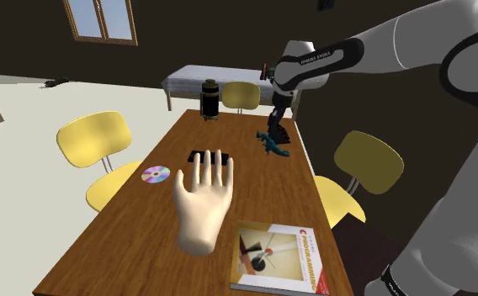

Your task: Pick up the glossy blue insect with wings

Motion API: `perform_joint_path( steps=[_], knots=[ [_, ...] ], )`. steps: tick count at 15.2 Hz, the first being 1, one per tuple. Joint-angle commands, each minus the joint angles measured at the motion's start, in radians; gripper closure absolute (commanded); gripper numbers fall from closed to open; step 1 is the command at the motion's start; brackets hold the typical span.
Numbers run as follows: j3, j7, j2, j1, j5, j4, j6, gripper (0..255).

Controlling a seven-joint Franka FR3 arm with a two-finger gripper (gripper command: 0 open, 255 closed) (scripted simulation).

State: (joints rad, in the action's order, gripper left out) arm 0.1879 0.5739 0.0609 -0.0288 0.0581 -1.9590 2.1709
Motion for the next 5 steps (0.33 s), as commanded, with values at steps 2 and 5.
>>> perform_joint_path(
  steps=[2,5],
  knots=[
    [0.001,-0.003,-0.014,0.0,-0.004,0.028,-0.041,255],
    [0.001,-0.004,-0.017,0.0,-0.006,0.039,-0.056,255]
  ],
)
